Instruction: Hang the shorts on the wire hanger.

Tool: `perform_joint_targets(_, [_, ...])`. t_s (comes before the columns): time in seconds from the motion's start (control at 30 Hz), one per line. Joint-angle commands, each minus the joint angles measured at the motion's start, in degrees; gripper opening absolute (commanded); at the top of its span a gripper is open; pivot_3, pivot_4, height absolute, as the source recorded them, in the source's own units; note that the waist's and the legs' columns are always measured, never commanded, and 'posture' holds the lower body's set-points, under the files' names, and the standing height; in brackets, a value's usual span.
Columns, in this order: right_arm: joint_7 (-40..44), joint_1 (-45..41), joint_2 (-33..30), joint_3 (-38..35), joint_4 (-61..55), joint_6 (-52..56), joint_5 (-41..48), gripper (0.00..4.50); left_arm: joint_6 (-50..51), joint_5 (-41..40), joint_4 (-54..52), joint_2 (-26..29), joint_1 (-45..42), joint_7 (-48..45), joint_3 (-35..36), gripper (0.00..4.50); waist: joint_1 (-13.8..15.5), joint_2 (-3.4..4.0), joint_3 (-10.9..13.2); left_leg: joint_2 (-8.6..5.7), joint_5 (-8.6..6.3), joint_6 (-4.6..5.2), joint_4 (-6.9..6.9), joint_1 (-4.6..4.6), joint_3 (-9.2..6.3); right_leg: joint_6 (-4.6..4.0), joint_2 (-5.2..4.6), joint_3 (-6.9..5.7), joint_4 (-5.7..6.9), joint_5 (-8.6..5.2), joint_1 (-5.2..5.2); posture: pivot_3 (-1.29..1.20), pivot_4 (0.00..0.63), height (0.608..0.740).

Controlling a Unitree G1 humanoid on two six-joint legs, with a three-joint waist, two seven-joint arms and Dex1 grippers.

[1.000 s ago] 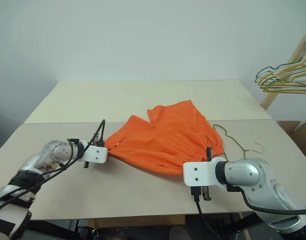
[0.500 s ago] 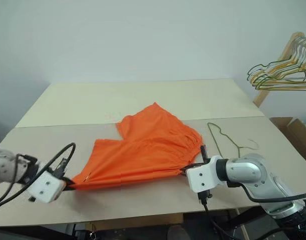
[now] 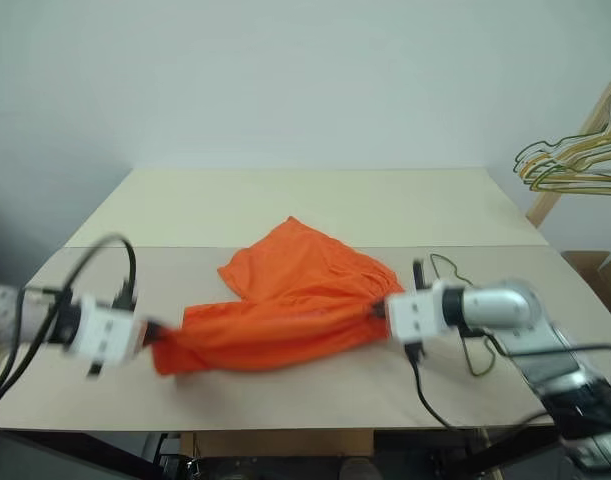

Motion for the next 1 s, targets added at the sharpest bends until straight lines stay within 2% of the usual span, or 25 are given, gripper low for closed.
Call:
perform_joint_targets(0.03, [-12.11,-13.76,5.42,-2.47,8.82,3.52,-6.44,0.00,2.63,10.36,17.24,-7.57,-21.89,14.20,-2.83,0.04,0.22,-0.13,-0.03,-0.01,0.09,-0.14,0.03,-0.06,-0.04,0.02,0.01,-0.02,0.00,0.05,-0.04,-0.09,0.000,0.740])
perform_joint_targets(0.13, [-31.27,-26.29,11.37,-1.22,24.07,3.18,-17.62,0.00,-0.57,22.87,39.70,-13.62,-43.10,34.90,-7.38,0.04,0.13,-0.24,-0.10,-0.07,0.24,-0.41,0.01,-0.32,-0.03,0.08,-0.03,-0.06,-0.08,0.05,-0.30,-0.08,0.000,0.740])
perform_joint_targets(0.23, [-48.58,-34.90,16.93,-3.08,36.11,0.84,-21.03,0.00,-3.15,30.22,57.81,-17.01,-58.44,54.35,-10.69,0.04,-0.87,-0.25,-0.12,-0.09,0.27,-0.46,0.08,-1.40,-0.09,0.16,-0.09,-0.06,0.19,0.10,-1.40,-0.08,0.000,0.740])
perform_joint_targets(0.3, [-58.39,-38.83,19.48,-4.93,41.82,-5.29,-21.10,0.00,-5.19,33.58,65.88,-17.86,-66.87,66.74,-12.25,0.04,-1.55,-0.25,-0.12,-0.19,0.29,-0.49,0.01,-2.04,-0.08,0.17,-0.22,-0.12,0.58,0.10,-2.27,-0.08,0.000,0.740])
perform_joint_targets(0.37, [-62.10,-39.92,20.03,-4.73,44.78,-10.97,-21.05,0.00,-9.22,35.55,69.60,-17.45,-71.10,72.49,-13.84,0.04,-2.85,-0.24,-0.09,-0.25,0.30,-0.51,-0.11,-2.25,-0.10,0.18,-0.37,-0.40,0.91,0.10,-2.76,-0.09,0.000,0.740])
perform_joint_targets(0.4, [-61.47,-39.23,19.95,-4.28,45.21,-13.34,-20.45,0.00,-12.19,34.57,70.19,-17.22,-71.60,71.00,-13.62,0.04,-3.13,-0.24,-0.09,-0.27,0.30,-0.51,-0.21,-2.35,-0.09,0.19,-0.43,-0.53,0.92,0.09,-2.93,-0.10,0.000,0.740])
perform_joint_targets(0.47, [-58.53,-36.40,19.31,-3.24,44.96,-17.60,-19.29,0.00,-18.21,31.19,69.11,-16.12,-69.53,61.31,-13.02,0.04,-4.06,-0.24,-0.09,-0.32,0.30,-0.51,-0.37,-2.29,-0.01,0.21,-0.58,-0.97,0.92,0.08,-2.89,-0.10,0.000,0.740])
perform_joint_targets(0.53, [-54.79,-32.47,18.42,-2.44,44.06,-22.28,-17.67,0.00,-24.89,25.39,63.63,-12.80,-63.10,45.28,-12.92,0.04,-4.77,-0.17,-0.11,-0.39,0.30,-0.51,-0.59,-2.05,0.10,0.21,-0.91,-1.72,0.76,0.07,-2.68,-0.10,0.000,0.740])
perform_joint_targets(0.6, [-51.34,-29.06,17.48,-1.80,43.61,-26.17,-16.51,0.00,-25.51,16.57,53.69,-8.56,-54.36,28.93,-11.92,0.04,-5.88,-0.06,-0.09,-0.39,0.31,-0.53,-0.70,-1.80,0.19,0.21,-0.97,-1.80,0.50,0.06,-2.41,-0.10,0.000,0.740])
perform_joint_targets(0.7, [-43.46,-23.80,15.80,-0.75,43.58,-31.88,-13.63,0.00,-17.42,-0.13,31.56,0.42,-36.97,8.38,-8.64,0.04,-7.80,-0.01,0.09,-0.30,0.35,-0.57,-0.52,-1.58,0.06,0.17,-0.99,-1.75,0.49,0.03,-2.17,-0.08,0.000,0.740])
perform_joint_targets(0.77, [-37.90,-21.34,14.72,0.02,43.46,-34.69,-11.63,0.00,-11.08,-8.39,19.73,6.30,-26.38,0.22,-5.59,0.04,-8.28,-0.11,0.30,-0.12,0.36,-0.52,-0.16,-1.66,-0.12,0.14,-0.93,-1.65,0.61,0.05,-2.14,-0.06,0.000,0.740])
perform_joint_targets(0.83, [-32.41,-19.45,13.67,0.92,42.83,-37.04,-9.79,0.00,-6.97,-14.97,10.72,11.12,-16.63,-5.47,-1.91,0.04,-8.96,-0.19,0.39,-0.03,0.33,-0.46,0.03,-1.69,-0.18,0.08,-0.92,-1.53,0.70,0.08,-2.13,-0.05,0.000,0.740])
perform_joint_targets(1.0, [-13.30,-14.34,9.24,5.63,37.83,-39.45,-3.57,0.00,3.67,-24.06,-6.70,18.04,4.29,-13.59,10.08,0.04,-6.93,-0.33,0.52,-0.02,0.13,-0.11,0.03,-0.68,-0.19,0.09,-1.03,-1.42,0.45,0.08,-1.05,-0.04,0.000,0.740])
